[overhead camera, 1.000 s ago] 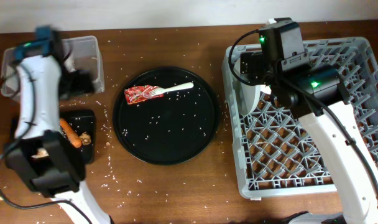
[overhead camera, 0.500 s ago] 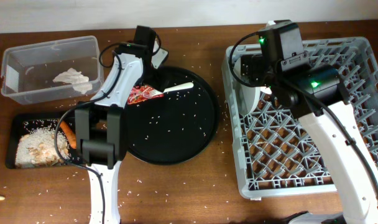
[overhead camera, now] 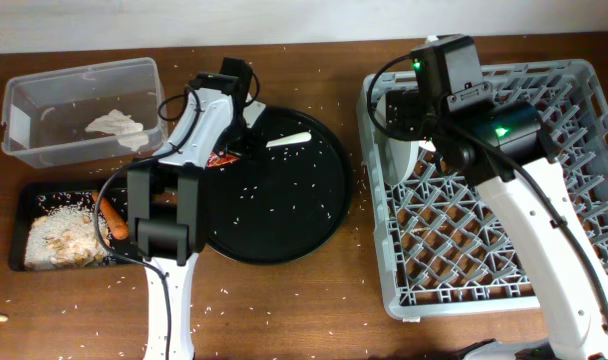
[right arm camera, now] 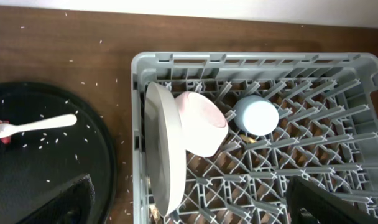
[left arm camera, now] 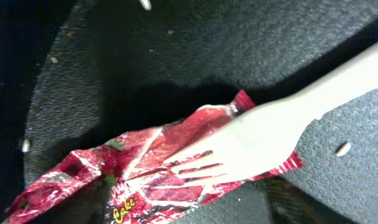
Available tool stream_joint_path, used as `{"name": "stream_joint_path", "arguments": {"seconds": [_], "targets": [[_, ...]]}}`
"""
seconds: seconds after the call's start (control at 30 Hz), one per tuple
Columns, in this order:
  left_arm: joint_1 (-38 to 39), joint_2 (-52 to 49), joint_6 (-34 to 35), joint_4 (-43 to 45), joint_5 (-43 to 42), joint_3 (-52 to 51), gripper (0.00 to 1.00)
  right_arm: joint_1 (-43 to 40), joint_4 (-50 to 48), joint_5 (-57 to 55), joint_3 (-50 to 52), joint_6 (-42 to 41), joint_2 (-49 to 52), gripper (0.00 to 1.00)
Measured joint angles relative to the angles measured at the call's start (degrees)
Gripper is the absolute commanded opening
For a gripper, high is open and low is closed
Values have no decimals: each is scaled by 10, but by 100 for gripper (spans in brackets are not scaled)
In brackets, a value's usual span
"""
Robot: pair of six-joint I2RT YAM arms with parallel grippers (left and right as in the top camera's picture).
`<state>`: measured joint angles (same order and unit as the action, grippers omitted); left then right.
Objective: Sort waste into correct bins and load items into the dishwasher rack
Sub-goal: 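Drop the red wrapper into the clear plastic bin, left gripper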
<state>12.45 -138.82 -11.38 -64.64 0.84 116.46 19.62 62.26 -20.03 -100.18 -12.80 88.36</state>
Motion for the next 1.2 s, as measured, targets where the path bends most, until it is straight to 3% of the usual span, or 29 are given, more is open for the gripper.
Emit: {"name": "stream_joint_path", "arguments": {"seconds": [0.1,0.23,0.43,0.63,0.7,0.87,1.0,1.2], "targets": [[1,-4,1,-8,0,5,18,0,1,0,0,0,0,98],[1,-4,3,-9,-1,6,1,0,2,0,0,0,0,98],[1,-10,3,-28,1,18,1,0,2,0,0,0,0,97],[0,-48,9,-173,2,105,1,0,2,0,0,0,0,97],[0,-54,12,-238,2,194,1,0,3,0,0,0,0,97],[-6,-52,23,-308,2,377,1,0,3,0,0,0,0,97],[-43,-50,28,-318,3,465,0,0,3,0,0,0,0,97],[-156,-50,72,-304,54,468,2,0,2,0,0,0,0,98]]}}
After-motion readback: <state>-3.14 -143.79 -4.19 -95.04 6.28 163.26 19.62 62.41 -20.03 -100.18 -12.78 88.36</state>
